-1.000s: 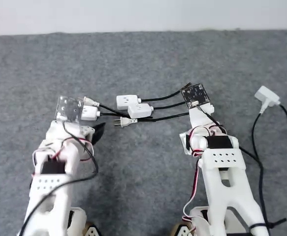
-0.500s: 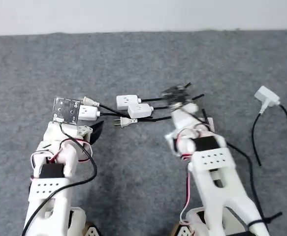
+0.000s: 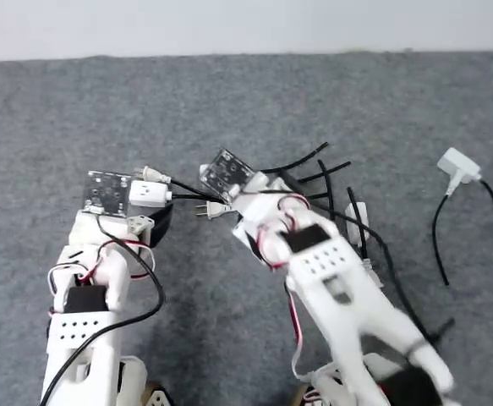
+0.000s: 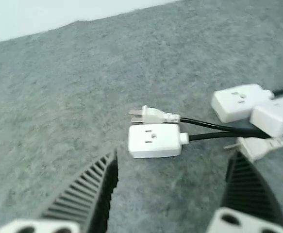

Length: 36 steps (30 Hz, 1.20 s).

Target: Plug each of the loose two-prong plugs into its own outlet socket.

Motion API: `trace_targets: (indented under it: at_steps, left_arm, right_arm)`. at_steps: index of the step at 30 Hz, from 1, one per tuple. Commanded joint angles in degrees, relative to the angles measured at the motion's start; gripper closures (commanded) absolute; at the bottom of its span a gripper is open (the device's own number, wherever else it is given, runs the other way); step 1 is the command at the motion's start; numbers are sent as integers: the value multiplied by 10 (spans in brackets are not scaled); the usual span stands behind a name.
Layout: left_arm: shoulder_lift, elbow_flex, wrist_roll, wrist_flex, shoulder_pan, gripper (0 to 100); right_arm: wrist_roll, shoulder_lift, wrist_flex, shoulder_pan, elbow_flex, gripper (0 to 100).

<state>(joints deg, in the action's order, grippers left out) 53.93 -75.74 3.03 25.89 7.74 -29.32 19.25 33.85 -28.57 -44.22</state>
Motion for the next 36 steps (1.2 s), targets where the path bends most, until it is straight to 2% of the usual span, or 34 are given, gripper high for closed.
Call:
trace_targets:
  at_steps: [1,9,25,36]
  left_arm:
    - [17,16,-33,-22,30,650]
    - [17,18,-54,-23,46,650]
    - [17,24,-56,-21,55,650]
    - [17,22,-55,-22,54,650]
  right_arm:
    - [-8,-82,-10,-16,85,659]
    - [-61,-197,-11,-65,179,659]
    - [-93,-393,-6,-26,326,659]
    - [-96,-413,7,-13,371,659]
